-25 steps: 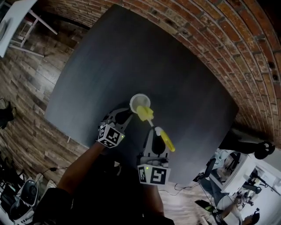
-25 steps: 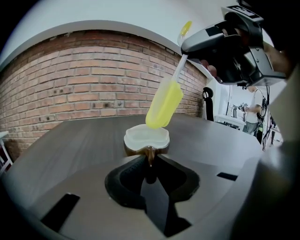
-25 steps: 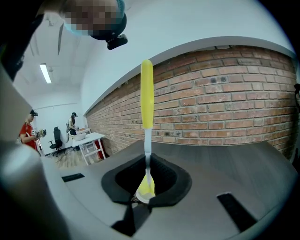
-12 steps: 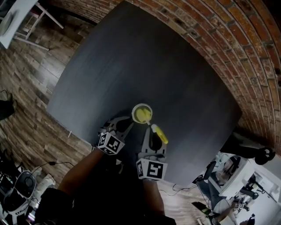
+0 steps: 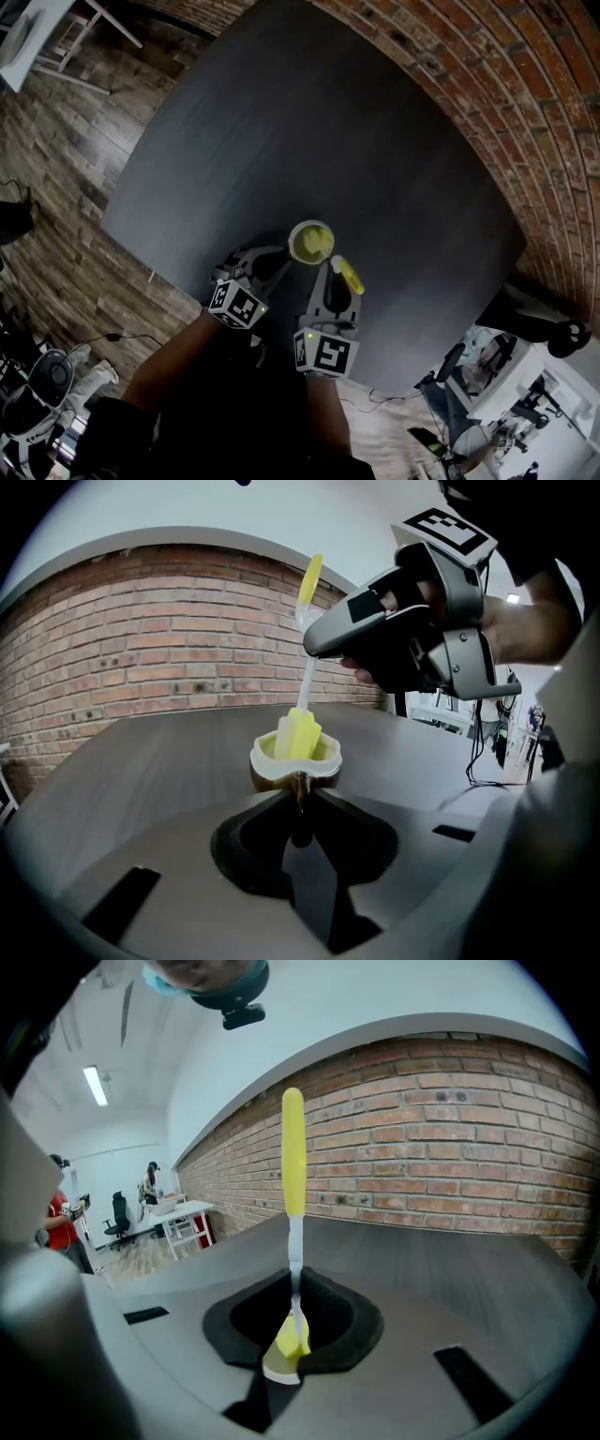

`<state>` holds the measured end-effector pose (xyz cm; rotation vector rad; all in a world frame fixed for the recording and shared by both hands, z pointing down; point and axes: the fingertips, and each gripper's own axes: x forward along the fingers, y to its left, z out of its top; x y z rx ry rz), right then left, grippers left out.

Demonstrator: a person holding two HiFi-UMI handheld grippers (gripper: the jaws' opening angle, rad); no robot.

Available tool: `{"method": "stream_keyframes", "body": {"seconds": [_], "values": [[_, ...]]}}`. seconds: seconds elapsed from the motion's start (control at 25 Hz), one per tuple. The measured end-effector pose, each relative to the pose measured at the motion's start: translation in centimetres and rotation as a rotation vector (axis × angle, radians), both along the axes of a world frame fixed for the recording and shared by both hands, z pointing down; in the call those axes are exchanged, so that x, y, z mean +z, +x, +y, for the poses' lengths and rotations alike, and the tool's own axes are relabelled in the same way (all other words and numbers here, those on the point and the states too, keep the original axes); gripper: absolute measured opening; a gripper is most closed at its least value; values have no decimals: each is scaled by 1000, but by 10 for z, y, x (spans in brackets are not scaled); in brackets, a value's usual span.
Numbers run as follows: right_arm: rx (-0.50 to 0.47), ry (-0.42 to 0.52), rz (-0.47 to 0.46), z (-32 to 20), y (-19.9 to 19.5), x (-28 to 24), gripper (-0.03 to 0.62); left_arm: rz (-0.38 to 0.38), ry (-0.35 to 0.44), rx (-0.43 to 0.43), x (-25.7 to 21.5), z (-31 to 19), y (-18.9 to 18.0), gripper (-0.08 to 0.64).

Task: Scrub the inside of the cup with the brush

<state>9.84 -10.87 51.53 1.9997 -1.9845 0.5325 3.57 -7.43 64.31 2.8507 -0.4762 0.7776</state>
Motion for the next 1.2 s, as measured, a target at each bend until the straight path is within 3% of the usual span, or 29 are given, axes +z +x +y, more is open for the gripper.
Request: {"method": "stream_keyframes", "body": {"seconds": [0.36,0.68,0.96,1.2], "values": [[-2,41,-78,-12,-5,-1,49,6,7,6,0,0,2,81],[-94,14,-93,-6,-18,-3,49,3,18,10,0,1,0,81],[-212,-75,-38,9,-27,-3,49,3,15,11,0,0,1,82],[-250,-120,49,13,-28,-5,49,2,14,10,0,0,1,81]]}}
